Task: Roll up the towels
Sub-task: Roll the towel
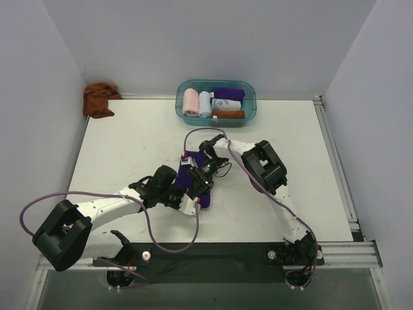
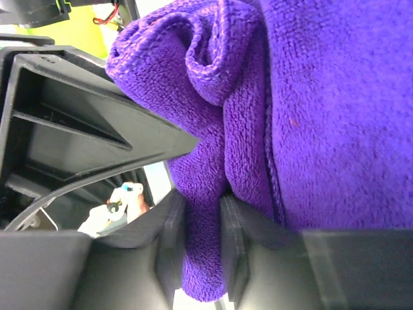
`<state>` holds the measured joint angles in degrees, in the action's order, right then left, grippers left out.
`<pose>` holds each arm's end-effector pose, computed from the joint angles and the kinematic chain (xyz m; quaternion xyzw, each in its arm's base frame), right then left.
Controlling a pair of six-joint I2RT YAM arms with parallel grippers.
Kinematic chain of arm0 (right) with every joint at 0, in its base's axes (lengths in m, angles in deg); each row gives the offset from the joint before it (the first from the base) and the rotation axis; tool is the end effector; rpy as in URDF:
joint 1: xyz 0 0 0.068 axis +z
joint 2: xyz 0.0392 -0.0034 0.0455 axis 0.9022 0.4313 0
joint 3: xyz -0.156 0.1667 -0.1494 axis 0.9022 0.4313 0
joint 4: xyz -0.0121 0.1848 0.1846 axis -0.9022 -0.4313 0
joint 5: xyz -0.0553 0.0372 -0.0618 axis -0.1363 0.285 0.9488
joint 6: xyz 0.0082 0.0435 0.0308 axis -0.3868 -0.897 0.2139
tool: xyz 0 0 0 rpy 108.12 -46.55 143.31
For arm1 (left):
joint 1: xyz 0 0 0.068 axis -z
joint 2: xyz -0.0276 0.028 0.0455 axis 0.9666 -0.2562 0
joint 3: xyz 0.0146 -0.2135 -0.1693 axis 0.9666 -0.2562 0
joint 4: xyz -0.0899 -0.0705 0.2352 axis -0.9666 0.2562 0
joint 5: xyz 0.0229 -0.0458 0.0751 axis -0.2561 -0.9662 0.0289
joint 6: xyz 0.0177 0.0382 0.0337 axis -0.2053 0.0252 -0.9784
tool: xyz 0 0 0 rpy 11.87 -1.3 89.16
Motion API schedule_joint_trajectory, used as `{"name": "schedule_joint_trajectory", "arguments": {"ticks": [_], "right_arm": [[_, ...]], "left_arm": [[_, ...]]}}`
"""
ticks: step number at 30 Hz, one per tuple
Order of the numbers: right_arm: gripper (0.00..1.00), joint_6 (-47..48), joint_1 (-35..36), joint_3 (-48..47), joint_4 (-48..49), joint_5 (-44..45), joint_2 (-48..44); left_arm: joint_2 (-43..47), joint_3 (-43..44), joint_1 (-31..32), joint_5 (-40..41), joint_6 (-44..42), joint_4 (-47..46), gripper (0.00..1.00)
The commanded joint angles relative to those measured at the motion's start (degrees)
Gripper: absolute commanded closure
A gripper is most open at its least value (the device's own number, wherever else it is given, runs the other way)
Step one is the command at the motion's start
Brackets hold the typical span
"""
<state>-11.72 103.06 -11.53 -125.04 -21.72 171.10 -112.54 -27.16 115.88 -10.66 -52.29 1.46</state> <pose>0.3256 0.3026 0.0953 0.3976 -0.7211 -0.5615 0.0818 0.1636 -0.1589 0.1600 0.7857 0.5008 -0.1101 0.3461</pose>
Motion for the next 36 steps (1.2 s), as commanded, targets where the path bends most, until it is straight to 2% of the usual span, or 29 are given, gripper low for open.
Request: {"name": "schedule_joint_trajectory", "arguments": {"ticks": [1, 2, 5, 7, 11, 12, 16, 21, 25, 29, 35, 36], "right_arm": [[0.71, 0.55, -2.04, -0.5, -2.17, 11.61, 0.3], [0.6, 0.02, -3.27, -1.02, -2.08, 13.19, -0.58], [0.48, -1.22, -5.29, -1.64, -1.73, 15.57, -5.4], [0.47, -2.44, -6.96, -1.56, -1.29, 18.2, -9.36], [0.46, -5.08, -9.69, 1.52, 1.96, 24.26, -16.3], [0.46, -5.44, -10.91, 3.26, 2.23, 26.8, -18.84], [0.47, -5.97, -14.52, 10.03, 4.16, 27.53, -26.58], [0.5, -6.75, -15.41, 20.58, 11.18, 27.79, -40.03], [0.5, -5.1, -12.34, 28.58, 17.86, 29.18, -47.42], [0.46, 1.23, -4.79, 28.5, 16.64, 35.87, -51.28], [0.39, 7.82, 3.39, 30.36, 18.49, 43.59, -53.33], [0.37, 8.62, 6.79, 29.92, 18.32, 45.0, -52.62]], "left_arm": [[-1.34, 2.03, 0.31, -1.32, 2.89, 15.34, 0.88], [-1.51, 2.91, 0.75, -1.69, 3.67, 17.64, 0.9], [-3.36, 5.37, 0.75, -2.92, 5.26, 24.16, 0.96], [-5.03, 6.17, 0.49, -4.05, 5.7, 26.7, 1.0], [-10.99, 9.5, -0.3, -6.34, 8.16, 30.14, 1.0], [-14.23, 10.55, -1.69, -8.44, 8.16, 32.15, 1.0], [-22.07, 16.96, -6.97, -13.81, 7.29, 37.25, 1.0], [-36.45, 29.53, -13.65, -18.82, 4.47, 48.13, 1.0], [-47.46, 40.16, -18.57, -21.81, 1.84, 57.2, 1.0], [-57.12, 47.91, -20.77, -23.84, -0.27, 64.5, 1.0], [-64.08, 55.47, -22.01, -24.89, -1.77, 72.41, 1.0], [-64.62, 56.09, -22.01, -24.98, -1.77, 72.86, 1.0]]}}
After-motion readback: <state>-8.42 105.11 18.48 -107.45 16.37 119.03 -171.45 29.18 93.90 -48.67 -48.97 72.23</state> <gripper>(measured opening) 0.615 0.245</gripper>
